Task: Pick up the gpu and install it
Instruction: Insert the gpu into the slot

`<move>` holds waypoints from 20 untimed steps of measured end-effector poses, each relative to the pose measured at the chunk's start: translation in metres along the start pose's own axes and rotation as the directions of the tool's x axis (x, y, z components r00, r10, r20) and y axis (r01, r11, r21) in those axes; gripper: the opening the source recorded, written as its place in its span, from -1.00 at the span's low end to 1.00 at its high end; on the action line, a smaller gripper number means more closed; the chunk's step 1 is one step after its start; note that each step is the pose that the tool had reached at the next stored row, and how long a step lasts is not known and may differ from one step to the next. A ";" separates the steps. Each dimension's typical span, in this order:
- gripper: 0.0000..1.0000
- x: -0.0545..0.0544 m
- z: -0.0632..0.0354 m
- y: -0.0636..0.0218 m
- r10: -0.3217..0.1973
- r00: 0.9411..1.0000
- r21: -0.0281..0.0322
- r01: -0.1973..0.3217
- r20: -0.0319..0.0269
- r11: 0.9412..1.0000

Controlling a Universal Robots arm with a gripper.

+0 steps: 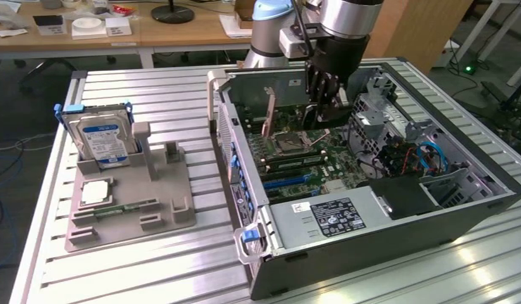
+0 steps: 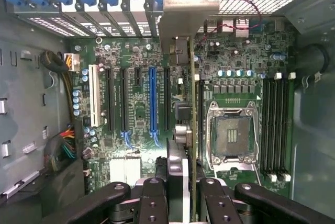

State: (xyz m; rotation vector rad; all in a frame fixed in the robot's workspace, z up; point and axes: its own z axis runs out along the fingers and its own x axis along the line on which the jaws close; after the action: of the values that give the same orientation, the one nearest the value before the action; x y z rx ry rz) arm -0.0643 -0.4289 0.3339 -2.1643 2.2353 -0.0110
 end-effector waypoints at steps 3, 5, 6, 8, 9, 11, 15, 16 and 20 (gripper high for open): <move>-0.44 0.001 0.0024 0.0006 0.000 1.000 0.000 0.000 0.000 1.000; -0.44 0.001 0.0054 0.0022 0.000 1.000 0.000 0.000 0.000 1.000; -0.44 0.001 0.0070 0.0037 0.000 1.000 0.000 0.000 0.000 1.000; -0.44 0.001 0.0100 0.0065 0.000 1.000 0.000 0.000 0.000 1.000; -0.44 0.002 0.0115 0.0071 0.000 1.000 0.000 0.000 0.000 1.000; -0.44 0.002 0.0137 0.0072 0.000 1.000 0.000 0.000 0.000 1.000; -0.44 0.004 0.0150 0.0071 0.000 1.000 0.000 0.000 0.000 1.000; -0.44 0.005 0.0154 0.0072 0.000 1.000 0.000 0.000 0.000 1.000; -0.44 0.007 0.0161 0.0071 0.000 1.000 0.000 0.000 0.000 1.000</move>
State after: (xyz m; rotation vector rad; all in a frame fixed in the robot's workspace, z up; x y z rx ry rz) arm -0.0712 -0.4357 0.3176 -2.1643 2.2354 -0.0111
